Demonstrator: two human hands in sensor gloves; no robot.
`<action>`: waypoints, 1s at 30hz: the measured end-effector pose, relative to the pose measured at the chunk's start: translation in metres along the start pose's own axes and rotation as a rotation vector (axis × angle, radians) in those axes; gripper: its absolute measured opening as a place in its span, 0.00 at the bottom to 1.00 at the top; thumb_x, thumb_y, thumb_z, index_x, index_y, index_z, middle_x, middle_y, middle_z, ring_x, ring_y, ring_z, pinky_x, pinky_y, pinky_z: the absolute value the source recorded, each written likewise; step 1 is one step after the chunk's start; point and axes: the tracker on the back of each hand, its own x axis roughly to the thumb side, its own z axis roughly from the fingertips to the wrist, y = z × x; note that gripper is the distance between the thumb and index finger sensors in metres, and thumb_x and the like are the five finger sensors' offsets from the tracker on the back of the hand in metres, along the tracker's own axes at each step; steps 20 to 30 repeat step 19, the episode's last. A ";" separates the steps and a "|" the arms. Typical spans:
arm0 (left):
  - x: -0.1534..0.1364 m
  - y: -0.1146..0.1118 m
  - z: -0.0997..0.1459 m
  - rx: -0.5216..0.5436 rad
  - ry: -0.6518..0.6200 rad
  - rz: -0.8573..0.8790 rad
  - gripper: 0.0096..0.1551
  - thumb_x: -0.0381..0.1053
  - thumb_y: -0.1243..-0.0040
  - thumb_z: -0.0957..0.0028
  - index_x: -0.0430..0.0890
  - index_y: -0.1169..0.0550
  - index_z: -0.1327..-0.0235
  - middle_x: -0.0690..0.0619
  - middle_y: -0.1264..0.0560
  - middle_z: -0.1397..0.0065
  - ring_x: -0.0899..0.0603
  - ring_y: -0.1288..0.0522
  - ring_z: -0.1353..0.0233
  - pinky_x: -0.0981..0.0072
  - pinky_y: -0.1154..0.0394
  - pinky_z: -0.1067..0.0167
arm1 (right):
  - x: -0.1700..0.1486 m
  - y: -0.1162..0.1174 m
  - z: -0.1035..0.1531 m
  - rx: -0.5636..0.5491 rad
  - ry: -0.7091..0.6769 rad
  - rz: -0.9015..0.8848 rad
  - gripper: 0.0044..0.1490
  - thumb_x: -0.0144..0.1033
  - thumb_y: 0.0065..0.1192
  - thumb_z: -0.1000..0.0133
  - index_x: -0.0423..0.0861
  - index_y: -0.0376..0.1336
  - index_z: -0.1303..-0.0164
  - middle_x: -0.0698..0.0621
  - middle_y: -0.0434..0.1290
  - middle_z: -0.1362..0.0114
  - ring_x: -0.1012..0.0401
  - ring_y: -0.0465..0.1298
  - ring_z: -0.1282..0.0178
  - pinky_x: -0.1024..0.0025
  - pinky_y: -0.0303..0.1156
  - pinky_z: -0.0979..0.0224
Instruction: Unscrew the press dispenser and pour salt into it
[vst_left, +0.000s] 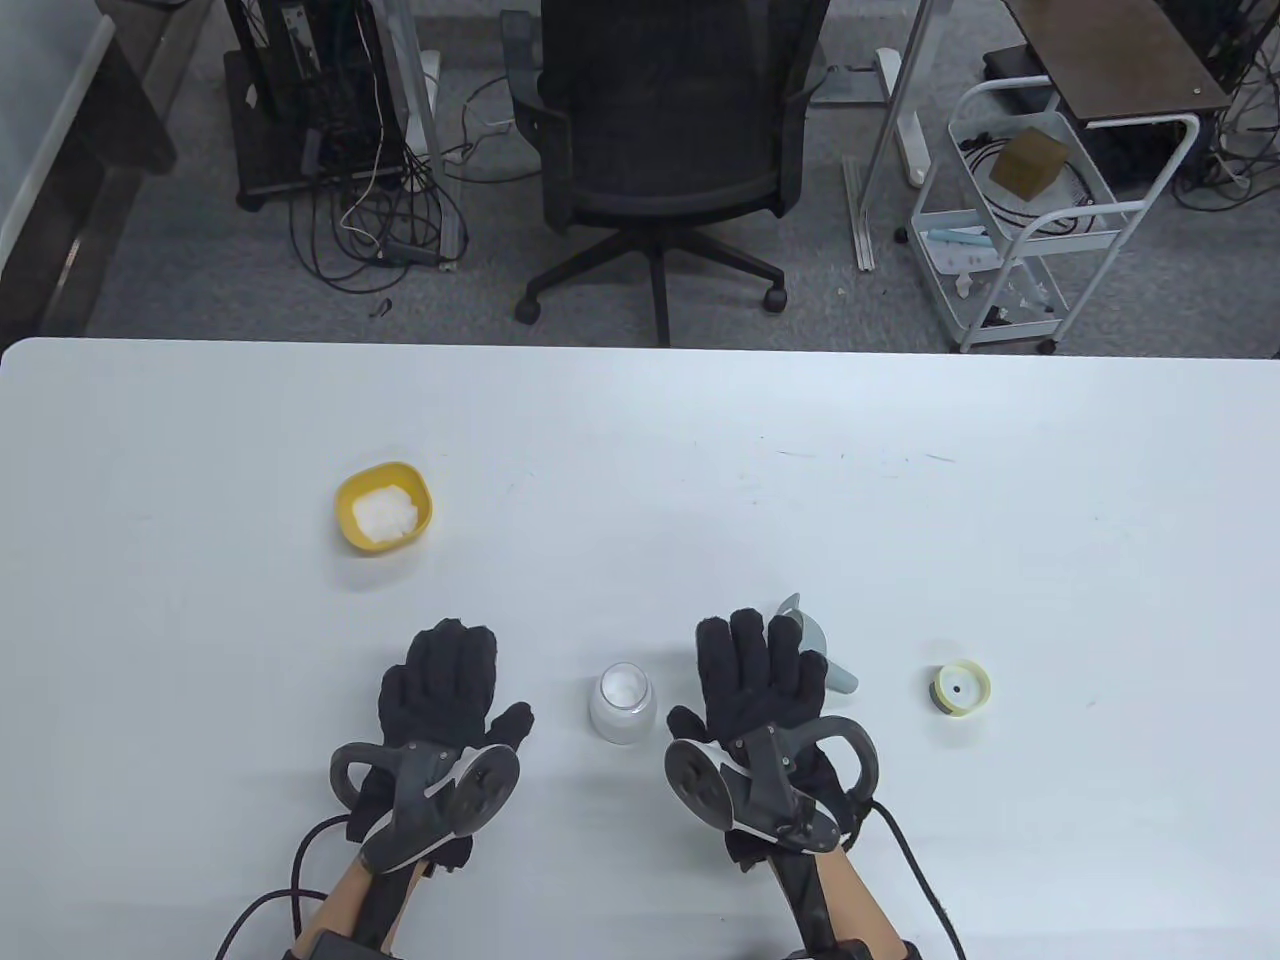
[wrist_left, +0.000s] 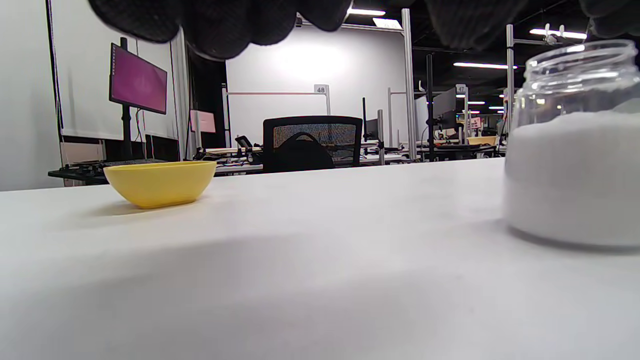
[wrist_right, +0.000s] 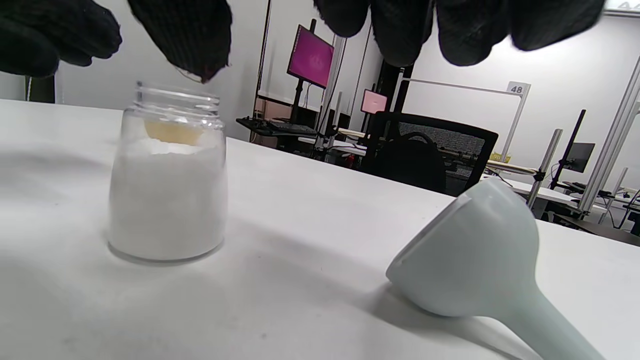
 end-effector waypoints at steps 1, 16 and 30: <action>0.000 0.000 0.000 -0.004 -0.001 -0.001 0.57 0.68 0.48 0.40 0.31 0.44 0.11 0.22 0.42 0.14 0.20 0.36 0.20 0.26 0.35 0.32 | 0.001 0.001 -0.001 0.009 -0.006 0.003 0.58 0.50 0.53 0.31 0.21 0.39 0.12 0.17 0.49 0.15 0.19 0.53 0.24 0.20 0.54 0.30; 0.001 -0.001 0.000 -0.033 -0.016 -0.013 0.56 0.68 0.47 0.40 0.31 0.43 0.11 0.22 0.42 0.14 0.19 0.37 0.20 0.25 0.35 0.32 | 0.003 0.009 -0.003 0.037 -0.012 0.010 0.57 0.51 0.52 0.32 0.22 0.40 0.12 0.17 0.50 0.15 0.19 0.53 0.24 0.20 0.54 0.30; 0.001 -0.001 0.000 -0.032 -0.018 -0.010 0.56 0.68 0.47 0.40 0.31 0.43 0.11 0.22 0.42 0.14 0.19 0.36 0.20 0.25 0.35 0.32 | 0.003 0.008 -0.003 0.042 -0.012 0.014 0.57 0.51 0.52 0.32 0.22 0.41 0.12 0.17 0.50 0.15 0.19 0.53 0.24 0.20 0.54 0.30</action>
